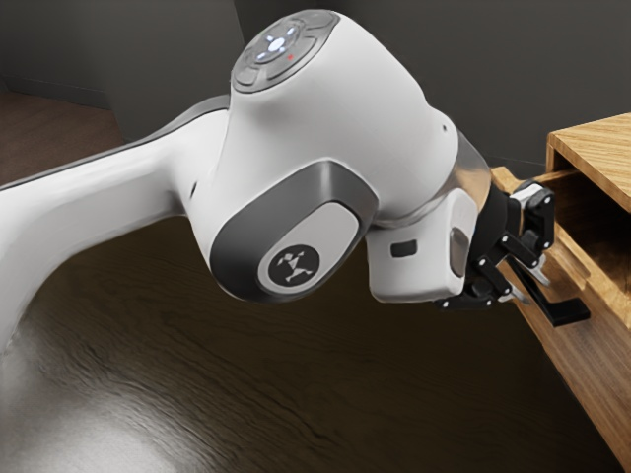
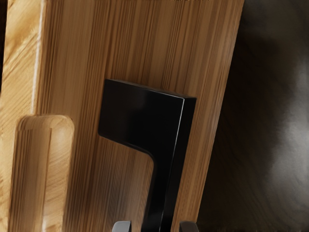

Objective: Pull the drawer handle with one arm to open the drawer

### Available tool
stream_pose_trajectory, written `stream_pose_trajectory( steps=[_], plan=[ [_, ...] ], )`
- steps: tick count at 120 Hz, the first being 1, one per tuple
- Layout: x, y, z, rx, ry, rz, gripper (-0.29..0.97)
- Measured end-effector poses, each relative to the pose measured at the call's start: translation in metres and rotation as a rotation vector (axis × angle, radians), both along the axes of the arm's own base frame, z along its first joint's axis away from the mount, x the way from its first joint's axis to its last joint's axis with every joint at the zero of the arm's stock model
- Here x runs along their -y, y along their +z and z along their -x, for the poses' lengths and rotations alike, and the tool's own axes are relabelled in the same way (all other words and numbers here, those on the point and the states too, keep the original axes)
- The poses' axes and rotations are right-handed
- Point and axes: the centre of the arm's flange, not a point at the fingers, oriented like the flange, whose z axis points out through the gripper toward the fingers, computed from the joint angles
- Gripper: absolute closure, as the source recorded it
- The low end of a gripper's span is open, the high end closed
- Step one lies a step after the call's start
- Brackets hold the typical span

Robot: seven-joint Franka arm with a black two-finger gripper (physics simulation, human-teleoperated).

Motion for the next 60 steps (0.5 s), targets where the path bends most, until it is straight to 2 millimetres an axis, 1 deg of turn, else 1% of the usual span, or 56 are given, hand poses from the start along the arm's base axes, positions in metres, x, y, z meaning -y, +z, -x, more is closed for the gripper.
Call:
stream_pose_trajectory(
  steps=[15, 32, 40, 60],
  plan=[
    [-0.008, -0.002, 0.003, -0.005, 0.019, -0.006, 0.65],
    [-0.025, 0.0, 0.01, 0.003, 0.055, -0.019, 0.65],
    [-0.036, 0.001, 0.011, 0.005, 0.079, -0.021, 0.65],
    [-0.041, -0.001, 0.018, 0.004, 0.091, -0.022, 0.66]
  ],
)
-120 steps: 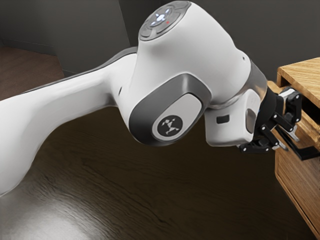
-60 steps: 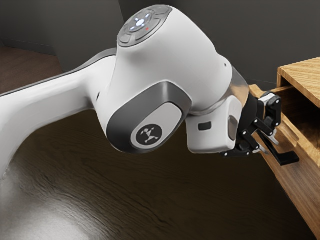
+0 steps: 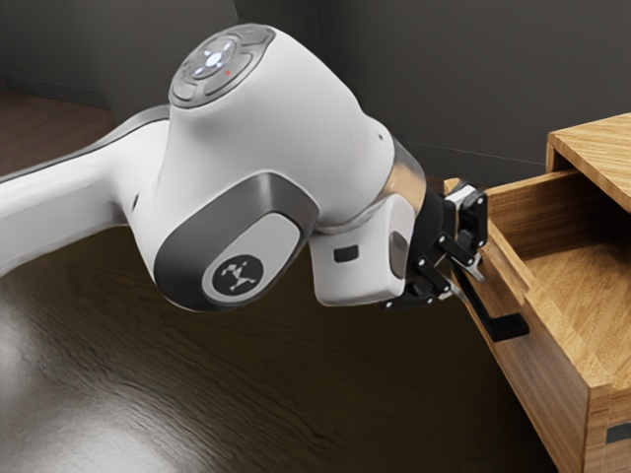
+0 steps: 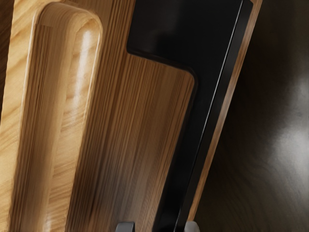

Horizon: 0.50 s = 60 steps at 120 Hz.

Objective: Pull the drawer handle with one arm to open the drawer

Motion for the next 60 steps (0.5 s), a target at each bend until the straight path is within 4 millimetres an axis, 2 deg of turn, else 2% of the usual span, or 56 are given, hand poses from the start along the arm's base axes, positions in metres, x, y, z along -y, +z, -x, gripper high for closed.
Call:
stream_pose_trajectory(
  steps=[60],
  plan=[
    [-0.017, -0.005, 0.022, -0.007, 0.043, 0.0, 0.65]
  ],
)
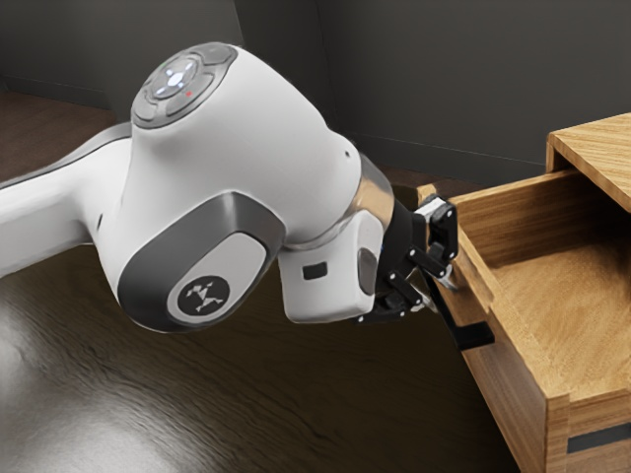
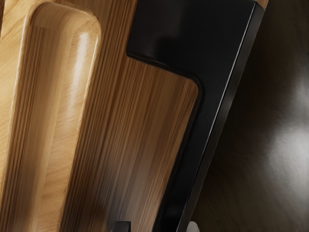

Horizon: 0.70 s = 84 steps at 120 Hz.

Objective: Pull the drawer handle with one arm to open the drawer

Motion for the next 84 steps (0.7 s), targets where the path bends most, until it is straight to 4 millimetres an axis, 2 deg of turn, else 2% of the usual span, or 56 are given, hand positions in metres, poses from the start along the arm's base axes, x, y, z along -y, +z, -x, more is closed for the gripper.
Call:
stream_pose_trajectory(
  steps=[61, 84],
  plan=[
    [-0.017, 0.002, 0.028, 0.013, 0.035, 0.004, 0.66],
    [-0.02, -0.003, 0.032, 0.008, 0.041, 0.004, 0.63]
  ],
)
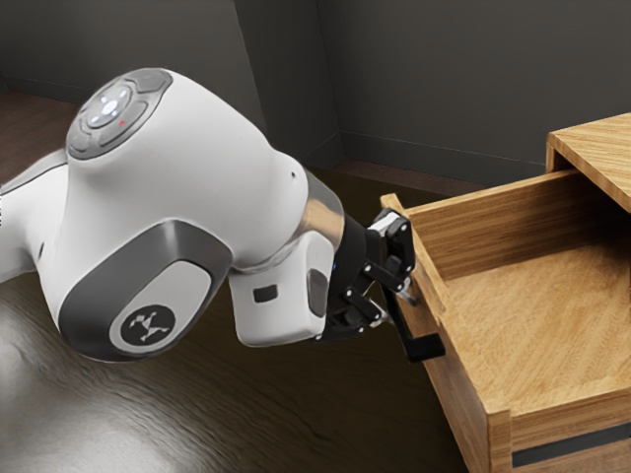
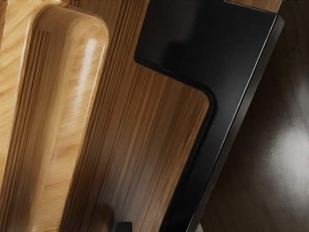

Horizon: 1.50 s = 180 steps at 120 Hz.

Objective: Pull the drawer handle with one arm to open the drawer

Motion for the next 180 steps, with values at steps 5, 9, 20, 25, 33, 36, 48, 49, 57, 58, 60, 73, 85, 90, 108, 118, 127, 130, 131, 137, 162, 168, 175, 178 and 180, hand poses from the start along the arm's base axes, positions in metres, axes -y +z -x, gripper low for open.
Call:
stream_pose_trajectory(
  steps=[5, 9, 20, 25, 33, 36, 48, 49, 57, 58, 60, 73, 85, 90, 108, 118, 127, 130, 131, 137, 162, 168, 175, 178, 180],
  plan=[
    [0.0, -0.001, 0.001, 0.0, 0.001, -0.001, 0.64],
    [-0.001, -0.001, 0.003, 0.001, 0.002, -0.002, 0.64],
    [-0.003, -0.001, 0.007, 0.002, 0.007, 0.001, 0.66],
    [-0.003, -0.002, 0.007, 0.002, 0.008, 0.004, 0.66],
    [0.0, -0.004, 0.009, -0.001, 0.004, 0.007, 0.65],
    [0.0, -0.004, 0.01, -0.001, 0.003, 0.008, 0.65],
    [0.001, -0.004, 0.015, -0.001, 0.002, 0.012, 0.67],
    [0.001, -0.004, 0.015, -0.001, 0.002, 0.013, 0.67],
    [0.002, -0.004, 0.017, -0.001, 0.002, 0.015, 0.69],
    [0.002, -0.004, 0.017, -0.001, 0.001, 0.015, 0.69],
    [0.002, -0.004, 0.017, -0.001, 0.0, 0.016, 0.7],
    [0.003, -0.004, 0.021, 0.001, -0.002, 0.017, 0.72],
    [0.002, -0.005, 0.026, 0.003, 0.0, 0.015, 0.73],
    [0.002, -0.005, 0.026, 0.003, 0.001, 0.015, 0.74],
    [-0.012, -0.004, 0.028, 0.006, 0.013, 0.029, 0.82],
    [-0.015, -0.004, 0.032, 0.006, 0.016, 0.029, 0.79],
    [-0.017, -0.003, 0.034, 0.008, 0.019, 0.032, 0.79],
    [-0.018, -0.003, 0.035, 0.009, 0.02, 0.032, 0.79],
    [-0.018, -0.003, 0.036, 0.009, 0.02, 0.032, 0.79],
    [-0.019, -0.002, 0.038, 0.012, 0.021, 0.032, 0.78],
    [-0.026, 0.001, 0.051, 0.026, 0.021, 0.041, 0.74],
    [-0.026, 0.001, 0.051, 0.028, 0.021, 0.04, 0.73],
    [-0.026, 0.002, 0.051, 0.029, 0.021, 0.04, 0.72],
    [-0.026, 0.002, 0.052, 0.03, 0.021, 0.04, 0.72],
    [-0.027, 0.003, 0.053, 0.032, 0.021, 0.04, 0.72]
  ],
)
